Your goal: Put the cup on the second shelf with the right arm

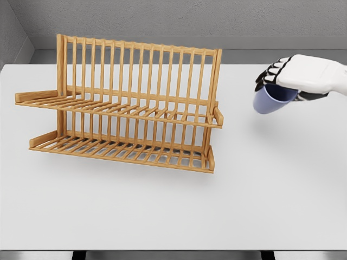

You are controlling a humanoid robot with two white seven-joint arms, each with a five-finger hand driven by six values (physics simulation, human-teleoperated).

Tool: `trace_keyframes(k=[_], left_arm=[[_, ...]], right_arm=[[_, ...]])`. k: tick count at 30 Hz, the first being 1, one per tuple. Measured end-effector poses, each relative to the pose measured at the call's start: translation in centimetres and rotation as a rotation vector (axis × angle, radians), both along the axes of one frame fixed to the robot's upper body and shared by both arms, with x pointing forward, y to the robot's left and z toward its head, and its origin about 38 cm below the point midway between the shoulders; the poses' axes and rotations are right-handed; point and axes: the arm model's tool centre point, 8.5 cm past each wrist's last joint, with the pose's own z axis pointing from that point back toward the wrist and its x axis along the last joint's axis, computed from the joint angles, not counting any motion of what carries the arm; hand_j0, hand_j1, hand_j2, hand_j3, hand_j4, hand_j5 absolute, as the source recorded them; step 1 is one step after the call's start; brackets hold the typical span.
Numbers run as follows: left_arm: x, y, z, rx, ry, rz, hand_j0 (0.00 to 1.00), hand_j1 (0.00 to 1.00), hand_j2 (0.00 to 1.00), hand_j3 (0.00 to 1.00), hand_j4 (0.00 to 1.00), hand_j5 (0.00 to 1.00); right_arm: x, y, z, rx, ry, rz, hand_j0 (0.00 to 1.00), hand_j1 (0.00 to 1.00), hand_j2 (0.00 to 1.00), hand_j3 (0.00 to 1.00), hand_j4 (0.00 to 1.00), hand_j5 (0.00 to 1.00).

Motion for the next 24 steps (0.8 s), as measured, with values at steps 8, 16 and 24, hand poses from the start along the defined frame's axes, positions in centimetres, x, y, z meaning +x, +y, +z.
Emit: trace_keyframes(k=[8, 16, 24], left_arm=[[0.0, 0.0, 0.0, 0.0, 0.0, 0.0, 1.0, 1.0, 1.0, 1.0, 1.0, 1.0], [0.0, 0.0, 0.0, 0.0, 0.0, 0.0, 1.0, 1.0, 1.0, 1.0, 1.0, 1.0], [0.0, 0.0, 0.0, 0.0, 0.0, 0.0, 1.0, 1.0, 1.0, 1.0, 1.0, 1.0]], right_arm=[[-1.1, 1.0, 2.5, 0.007, -0.071, 0.044, 0.68, 0.68, 0.68, 0.68, 0.68, 0.68], [-1.7, 2.3, 3.6, 0.011, -0.108, 0.086, 0.68, 0.68, 0.68, 0.68, 0.68, 0.68], [-1.7, 2.8, 4.0, 0.015, -0.123, 0.099, 0.68, 0.68, 0.68, 0.68, 0.68, 0.68]])
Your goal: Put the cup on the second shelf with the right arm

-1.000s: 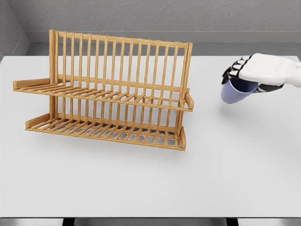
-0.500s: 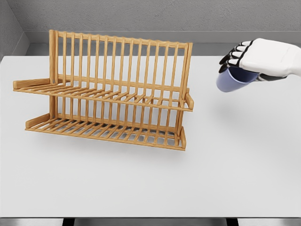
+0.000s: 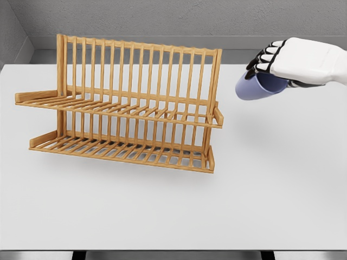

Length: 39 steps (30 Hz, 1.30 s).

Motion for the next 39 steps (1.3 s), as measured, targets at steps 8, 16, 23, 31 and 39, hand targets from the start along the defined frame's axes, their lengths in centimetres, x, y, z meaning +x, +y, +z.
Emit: trace_keyframes(k=[8, 16, 23, 31, 39], left_arm=[[0.0, 0.0, 0.0, 0.0, 0.0, 0.0, 1.0, 1.0, 1.0, 1.0, 1.0, 1.0], [0.0, 0.0, 0.0, 0.0, 0.0, 0.0, 1.0, 1.0, 1.0, 1.0, 1.0, 1.0], [0.0, 0.0, 0.0, 0.0, 0.0, 0.0, 1.0, 1.0, 1.0, 1.0, 1.0, 1.0], [0.0, 0.0, 0.0, 0.0, 0.0, 0.0, 1.0, 1.0, 1.0, 1.0, 1.0, 1.0], [0.0, 0.0, 0.0, 0.0, 0.0, 0.0, 1.0, 1.0, 1.0, 1.0, 1.0, 1.0]], right_arm=[[0.1, 1.1, 0.2, 0.023, -0.01, 0.027, 0.68, 0.68, 0.68, 0.68, 0.68, 0.68], [0.3, 2.5, 0.4, 0.051, -0.021, 0.058, 0.68, 0.68, 0.68, 0.68, 0.68, 0.68], [0.5, 4.1, -0.1, 0.087, -0.012, 0.094, 0.68, 0.68, 0.68, 0.68, 0.68, 0.68], [0.5, 6.1, -1.4, 0.108, 0.019, 0.135, 0.68, 0.68, 0.68, 0.68, 0.68, 0.68], [0.6, 7.3, -2.1, 0.11, 0.043, 0.151, 0.68, 0.68, 0.68, 0.68, 0.68, 0.68]])
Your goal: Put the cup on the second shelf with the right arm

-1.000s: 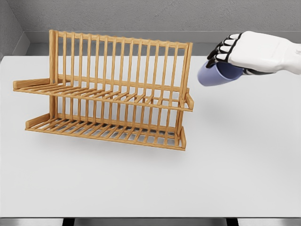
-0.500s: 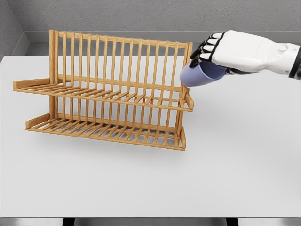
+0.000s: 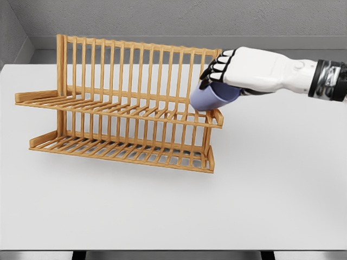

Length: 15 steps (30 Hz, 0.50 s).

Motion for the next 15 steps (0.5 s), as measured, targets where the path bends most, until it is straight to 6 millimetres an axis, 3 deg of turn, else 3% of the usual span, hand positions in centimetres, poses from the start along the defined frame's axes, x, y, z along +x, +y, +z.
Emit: trace_keyframes(k=[15], left_arm=[[0.0, 0.0, 0.0, 0.0, 0.0, 0.0, 1.0, 1.0, 1.0, 1.0, 1.0, 1.0]], right_arm=[[0.1, 2.2, -1.0, -0.02, 0.009, 0.031, 0.73, 0.73, 0.73, 0.73, 0.73, 0.73]])
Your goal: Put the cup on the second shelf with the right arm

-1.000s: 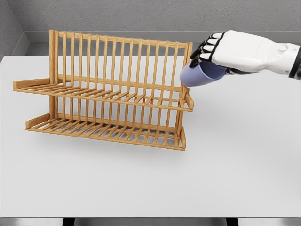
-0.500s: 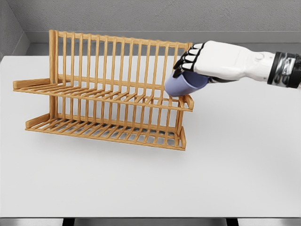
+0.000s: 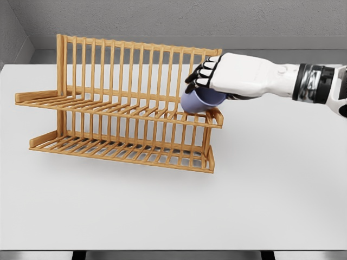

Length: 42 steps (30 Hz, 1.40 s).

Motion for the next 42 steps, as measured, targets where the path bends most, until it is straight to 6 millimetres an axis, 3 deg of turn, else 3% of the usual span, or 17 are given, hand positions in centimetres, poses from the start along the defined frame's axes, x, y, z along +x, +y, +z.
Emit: trace_keyframes(k=[9, 11, 12, 20, 22, 24, 26, 29, 32, 33, 36, 42], left_arm=[[0.0, 0.0, 0.0, 0.0, 0.0, 0.0, 1.0, 1.0, 1.0, 1.0, 1.0, 1.0], [0.0, 0.0, 0.0, 0.0, 0.0, 0.0, 1.0, 1.0, 1.0, 1.0, 1.0, 1.0], [0.0, 0.0, 0.0, 0.0, 0.0, 0.0, 1.0, 1.0, 1.0, 1.0, 1.0, 1.0], [0.0, 0.0, 0.0, 0.0, 0.0, 0.0, 1.0, 1.0, 1.0, 1.0, 1.0, 1.0], [0.0, 0.0, 0.0, 0.0, 0.0, 0.0, 1.0, 1.0, 1.0, 1.0, 1.0, 1.0], [0.0, 0.0, 0.0, 0.0, 0.0, 0.0, 1.0, 1.0, 1.0, 1.0, 1.0, 1.0], [0.0, 0.0, 0.0, 0.0, 0.0, 0.0, 1.0, 1.0, 1.0, 1.0, 1.0, 1.0], [0.0, 0.0, 0.0, 0.0, 0.0, 0.0, 1.0, 1.0, 1.0, 1.0, 1.0, 1.0], [0.0, 0.0, 0.0, 0.0, 0.0, 0.0, 1.0, 1.0, 1.0, 1.0, 1.0, 1.0], [0.0, 0.0, 0.0, 0.0, 0.0, 0.0, 1.0, 1.0, 1.0, 1.0, 1.0, 1.0], [0.0, 0.0, 0.0, 0.0, 0.0, -0.001, 1.0, 1.0, 1.0, 1.0, 1.0, 1.0], [0.0, 0.0, 0.0, 0.0, 0.0, -0.001, 1.0, 1.0, 1.0, 1.0, 1.0, 1.0]], right_arm=[[-0.2, 1.5, -0.9, 0.0, 0.029, 0.029, 0.73, 0.73, 0.73, 0.73, 0.73, 0.73], [-0.2, 1.6, -0.8, 0.003, 0.03, 0.036, 0.77, 0.77, 0.77, 0.77, 0.77, 0.77], [-0.2, 1.6, -0.8, 0.005, 0.034, 0.037, 1.0, 1.0, 1.0, 1.0, 1.0, 1.0], [0.0, 0.9, 1.1, 0.019, -0.003, 0.023, 1.0, 1.0, 1.0, 1.0, 1.0, 1.0], [0.1, -0.2, 1.9, 0.034, -0.023, 0.002, 1.0, 1.0, 1.0, 1.0, 1.0, 1.0], [-0.1, -2.7, 2.5, 0.052, -0.048, -0.036, 1.0, 1.0, 1.0, 1.0, 1.0, 1.0], [-0.7, -6.4, 2.3, 0.089, -0.046, -0.107, 1.0, 1.0, 1.0, 1.0, 1.0, 1.0], [-2.9, -13.6, -0.8, 0.165, 0.017, -0.289, 1.0, 1.0, 1.0, 1.0, 1.0, 1.0], [-4.0, -17.2, 0.4, 0.224, -0.033, -0.383, 1.0, 1.0, 1.0, 1.0, 1.0, 1.0], [-4.3, -17.7, 0.3, 0.239, -0.036, -0.398, 1.0, 1.0, 1.0, 1.0, 1.0, 1.0], [-5.0, -17.8, -2.2, 0.274, 0.02, -0.417, 1.0, 1.0, 1.0, 1.0, 1.0, 1.0], [-4.6, -13.7, -6.1, 0.305, 0.125, -0.33, 1.0, 1.0, 1.0, 1.0, 1.0, 1.0]])
